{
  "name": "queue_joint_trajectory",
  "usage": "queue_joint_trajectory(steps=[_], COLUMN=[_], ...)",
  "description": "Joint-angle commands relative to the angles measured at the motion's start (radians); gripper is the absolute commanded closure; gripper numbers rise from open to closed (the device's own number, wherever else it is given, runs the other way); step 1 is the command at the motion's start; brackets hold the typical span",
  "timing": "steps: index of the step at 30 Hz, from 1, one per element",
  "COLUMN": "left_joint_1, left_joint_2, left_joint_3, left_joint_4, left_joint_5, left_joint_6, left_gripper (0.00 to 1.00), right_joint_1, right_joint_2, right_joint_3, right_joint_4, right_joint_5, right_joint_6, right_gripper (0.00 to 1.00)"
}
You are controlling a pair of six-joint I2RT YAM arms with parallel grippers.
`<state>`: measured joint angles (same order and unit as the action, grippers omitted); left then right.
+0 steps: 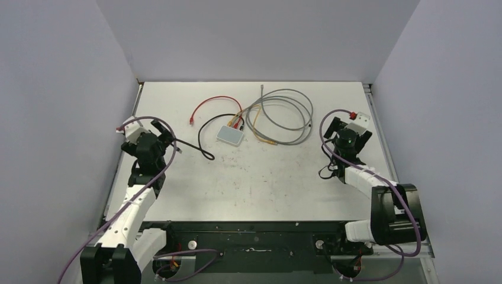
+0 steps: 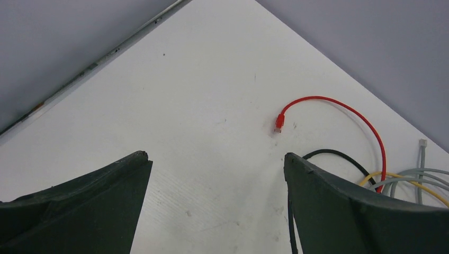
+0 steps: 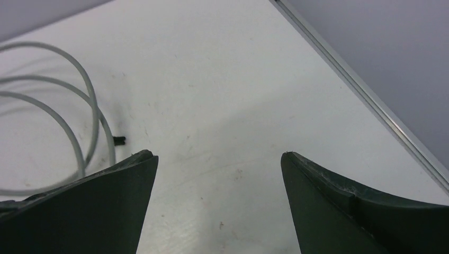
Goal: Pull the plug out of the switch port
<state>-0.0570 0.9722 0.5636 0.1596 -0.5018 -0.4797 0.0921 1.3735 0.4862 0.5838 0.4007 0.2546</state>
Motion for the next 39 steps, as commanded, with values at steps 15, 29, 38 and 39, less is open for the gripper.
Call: queue_joint_trajectory(steps=[15,29,38,39], left_joint_1=[0.013,0.013,0.011,0.011], left_joint_2=[0.034,0.161,0.057,0.050], left_joint_3=[0.302,0.385,0.295,0.291], left_joint_4=[-0.991,-0.946,-0.761,-0.758], left_joint_5=[0.305,0.290,0.480,0.490], left_joint_6=[-0.171,-0.107,-0.082,-0.071], left_gripper=[0.04,0.04,0.04,0.04], right_joint_1=[-0.010,0.152,0.363,0.378], right_joint_2=[0.024,0.055,0.135,0.151], right_joint_3=[0.541,0.608,0.780,0.806], right_joint_4=[-0.874,-0.828,-0.658,-0.652], right_joint_5=[-0.251,-0.746,-1.047,-1.070], right_joint_6=[0.331,0.266,0.261,0.261], right_gripper=[0.10,0.10,0.10,0.10])
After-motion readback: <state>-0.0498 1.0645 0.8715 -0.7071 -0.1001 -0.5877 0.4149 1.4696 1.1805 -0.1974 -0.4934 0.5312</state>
